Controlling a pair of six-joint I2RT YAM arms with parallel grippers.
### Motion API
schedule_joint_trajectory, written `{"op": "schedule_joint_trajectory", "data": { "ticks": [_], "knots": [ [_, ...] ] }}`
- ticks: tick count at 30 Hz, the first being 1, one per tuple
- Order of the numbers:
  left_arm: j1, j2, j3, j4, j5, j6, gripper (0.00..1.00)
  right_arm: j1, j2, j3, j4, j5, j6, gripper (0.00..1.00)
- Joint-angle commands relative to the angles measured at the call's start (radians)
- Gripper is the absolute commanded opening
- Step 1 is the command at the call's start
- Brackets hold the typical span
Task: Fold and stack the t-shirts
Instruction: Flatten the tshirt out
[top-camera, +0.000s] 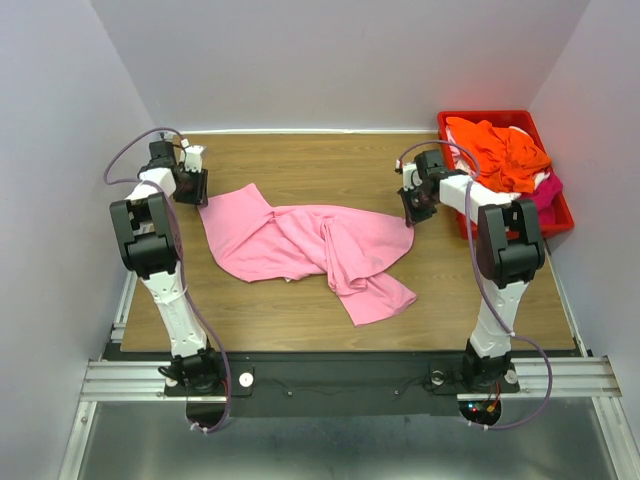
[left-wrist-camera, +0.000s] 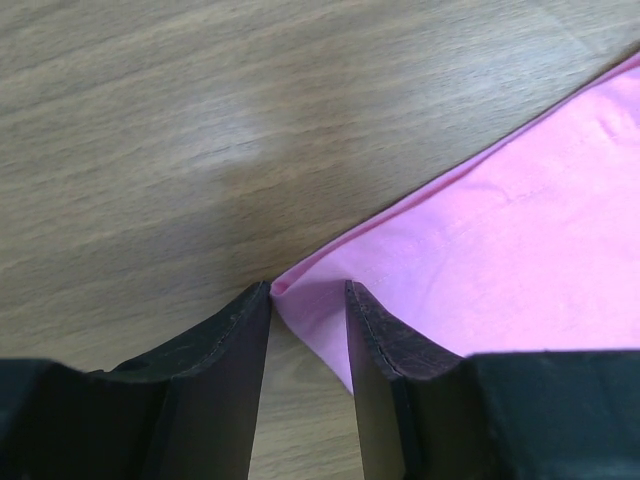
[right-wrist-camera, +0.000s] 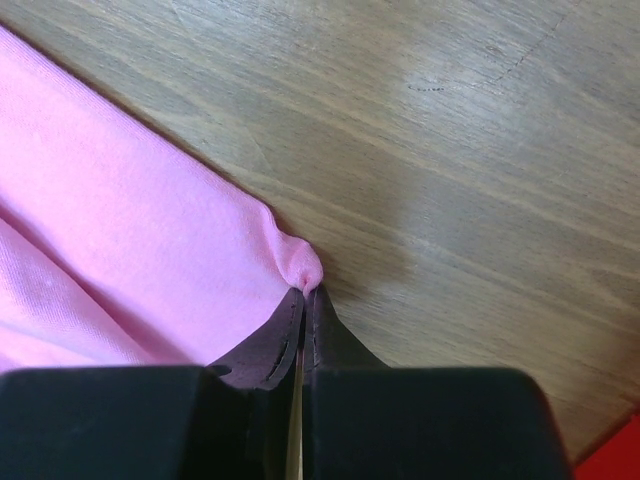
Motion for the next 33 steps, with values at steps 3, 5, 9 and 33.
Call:
{"op": "schedule_joint_trajectory", "data": {
  "ticks": [3, 5, 9, 33],
  "knots": [
    [-0.017, 0.030, -0.011, -0.036, 0.006, -0.001, 0.40, 0.001, 0.017, 0.032, 0.022, 0.027, -0.008, 0.00],
    [-0.017, 0.031, -0.011, -0.034, -0.001, -0.005, 0.33, 0.002, 0.017, 0.032, 0.024, 0.027, -0.008, 0.01],
    [-0.017, 0.021, -0.006, -0.032, -0.007, -0.014, 0.08, 0.002, 0.011, 0.038, 0.022, 0.032, -0.008, 0.00],
    [-0.004, -0.452, 0.416, -0.129, 0.157, -0.146, 0.00, -0.061, -0.261, 0.565, 0.024, 0.205, -0.118, 0.01]
  ]
}}
